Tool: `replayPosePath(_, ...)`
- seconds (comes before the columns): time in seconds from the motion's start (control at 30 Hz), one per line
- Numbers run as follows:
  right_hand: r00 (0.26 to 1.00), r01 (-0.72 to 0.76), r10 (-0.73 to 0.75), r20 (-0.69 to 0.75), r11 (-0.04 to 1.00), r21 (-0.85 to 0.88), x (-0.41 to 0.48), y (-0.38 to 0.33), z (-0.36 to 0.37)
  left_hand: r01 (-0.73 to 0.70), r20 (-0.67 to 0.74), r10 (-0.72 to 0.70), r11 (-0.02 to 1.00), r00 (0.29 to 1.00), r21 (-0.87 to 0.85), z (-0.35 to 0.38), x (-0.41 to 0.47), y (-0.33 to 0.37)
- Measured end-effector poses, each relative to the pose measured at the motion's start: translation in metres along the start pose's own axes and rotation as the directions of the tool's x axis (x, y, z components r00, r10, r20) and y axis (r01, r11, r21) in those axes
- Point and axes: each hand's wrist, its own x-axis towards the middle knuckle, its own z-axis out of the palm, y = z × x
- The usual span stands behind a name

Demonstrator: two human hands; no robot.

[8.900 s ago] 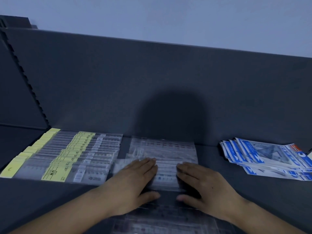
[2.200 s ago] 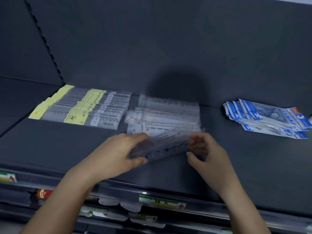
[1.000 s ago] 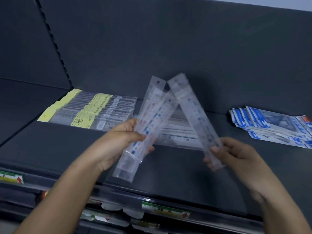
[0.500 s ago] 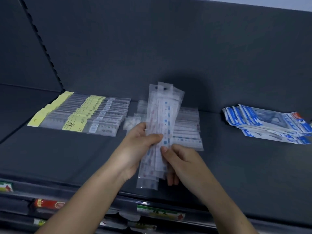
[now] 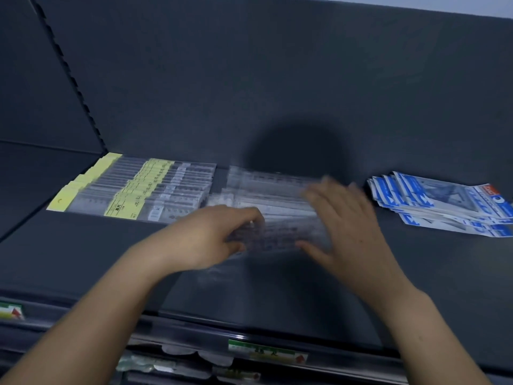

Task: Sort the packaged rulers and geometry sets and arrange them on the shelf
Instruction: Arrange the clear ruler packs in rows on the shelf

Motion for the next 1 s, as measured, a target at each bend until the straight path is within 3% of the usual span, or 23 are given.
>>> replayPosePath(0.13, 0.939, -0.215, 0.147, 0.311, 0.956, 0.197, -0.009, -0.002, -0.001, 0.042, 0.009, -0.043, 0.993, 0.999, 0.111, 0.006, 0.002, 0.003)
replayPosePath(0.3, 0.889, -0.313, 0.171, 0.425, 0.904, 0.291, -0.01, 0.009, -0.004, 0.044, -0.056, -0.034, 0.981, 0.998, 0.188, 0.001, -0.003, -0.006)
replayPosePath(0.4, 0.875, -0.363, 0.206, 0.437, 0.877, 0.314, -0.015, 0.018, -0.005, 0.079, -0.036, -0.075, 0.987, 0.997, 0.142, -0.002, -0.009, -0.026)
replayPosePath(0.6, 0.868, -0.382, 0.238, 0.437, 0.881, 0.28, -0.019, 0.025, -0.004, 0.135, -0.083, -0.146, 0.982, 0.986, -0.132, -0.004, -0.028, -0.055)
replayPosePath(0.7, 0.882, -0.364, 0.25, 0.399, 0.9, 0.24, -0.02, 0.022, -0.003, 0.116, -0.144, -0.137, 0.982, 0.98, -0.147, -0.003, -0.03, -0.055)
replayPosePath(0.87, 0.849, -0.247, 0.097, 0.52, 0.942, 0.228, -0.015, 0.011, -0.001, 0.077, -0.171, -0.108, 0.981, 0.979, -0.175, 0.004, -0.029, -0.052)
replayPosePath(1.0, 0.857, -0.261, 0.107, 0.504, 0.934, 0.244, -0.015, 0.015, -0.001, 0.095, -0.239, -0.151, 0.968, 0.959, -0.231, 0.005, -0.03, -0.059)
